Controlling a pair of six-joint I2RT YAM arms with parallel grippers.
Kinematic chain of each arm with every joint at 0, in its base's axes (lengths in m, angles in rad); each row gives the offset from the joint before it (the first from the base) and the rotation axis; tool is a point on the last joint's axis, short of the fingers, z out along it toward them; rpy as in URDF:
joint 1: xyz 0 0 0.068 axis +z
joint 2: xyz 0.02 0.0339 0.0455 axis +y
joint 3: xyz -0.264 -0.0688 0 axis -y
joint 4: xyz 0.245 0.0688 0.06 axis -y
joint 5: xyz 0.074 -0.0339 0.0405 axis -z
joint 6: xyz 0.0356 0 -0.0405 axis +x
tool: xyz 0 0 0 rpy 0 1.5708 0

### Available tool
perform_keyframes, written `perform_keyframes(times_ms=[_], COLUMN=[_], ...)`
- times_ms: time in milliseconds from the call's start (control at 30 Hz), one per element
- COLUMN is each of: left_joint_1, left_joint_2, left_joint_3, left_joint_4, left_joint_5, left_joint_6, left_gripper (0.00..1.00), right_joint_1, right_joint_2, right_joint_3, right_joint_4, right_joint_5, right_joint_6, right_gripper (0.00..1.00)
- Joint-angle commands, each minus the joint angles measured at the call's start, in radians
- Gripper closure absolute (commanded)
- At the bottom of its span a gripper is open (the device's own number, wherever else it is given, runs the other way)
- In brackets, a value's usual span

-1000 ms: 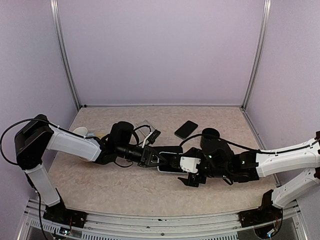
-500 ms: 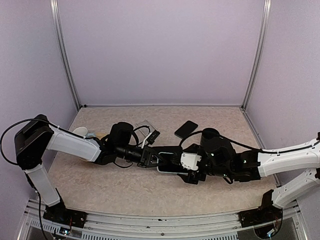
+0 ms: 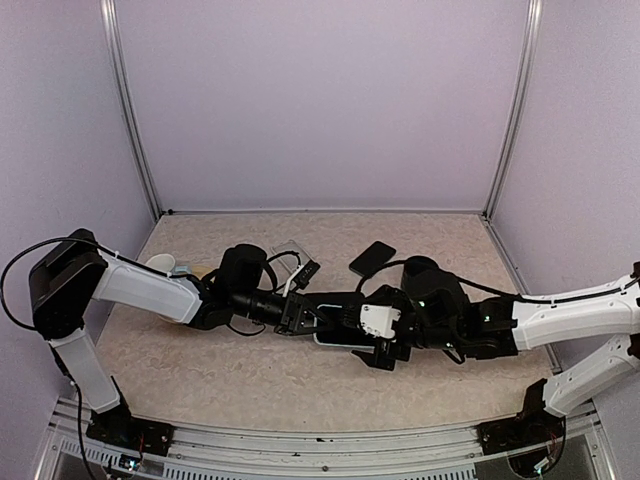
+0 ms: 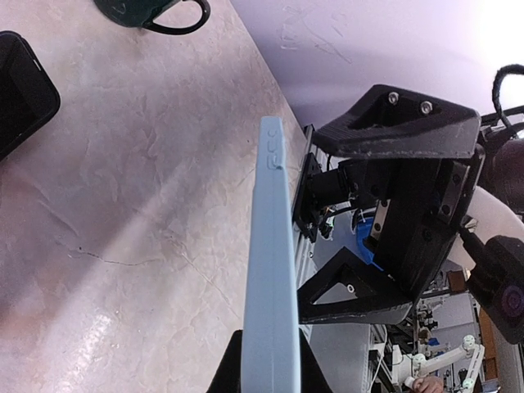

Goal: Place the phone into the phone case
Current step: Pass from the left arm to the right

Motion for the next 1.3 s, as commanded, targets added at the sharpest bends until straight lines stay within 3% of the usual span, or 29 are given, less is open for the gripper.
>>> perform_keyframes(times_ms=[0,633,1033,1100,1167,1267], left_joint_1=[-0.006,-0.01,0.003,0.006,0.009,0.016], left_joint_2=[-0.049,-0.059,-0.052,-0.053,-0.054,-0.063], left_joint_3=[0.031,0.031,0.007,0.002,-0.004,-0.017], left_joint_4=[0.068,0.05,0.094,0.103,0.112,0.126], left_joint_5=[0.035,0.027,0.027,0.027,0.027,0.016], left_joint_6=[0.029,0.048,0.021,0.014,0.007,0.0], left_gripper=[1.0,1.0,1.0,0.92,0.77,0.48], right_joint_1=[-0.05,-0.078,-0.079,-0.079,-0.079,-0.082], right_joint_2=[0.026,0.117,0.141,0.138,0.132,0.119], right_joint_3=[0.054,0.107,0.127,0.126,0.121,0.118], right_joint_4=[-0.022,-0.095,-0.096,-0.089,-0.074,-0.053], right_joint_5=[-0.078,-0.169,-0.097,-0.094,-0.091,-0.079], right_joint_6=[0.037,0.047,0.044,0.042,0.038,0.032], right_gripper=[0.0,0.01,0.23,0.26,0.28,0.27])
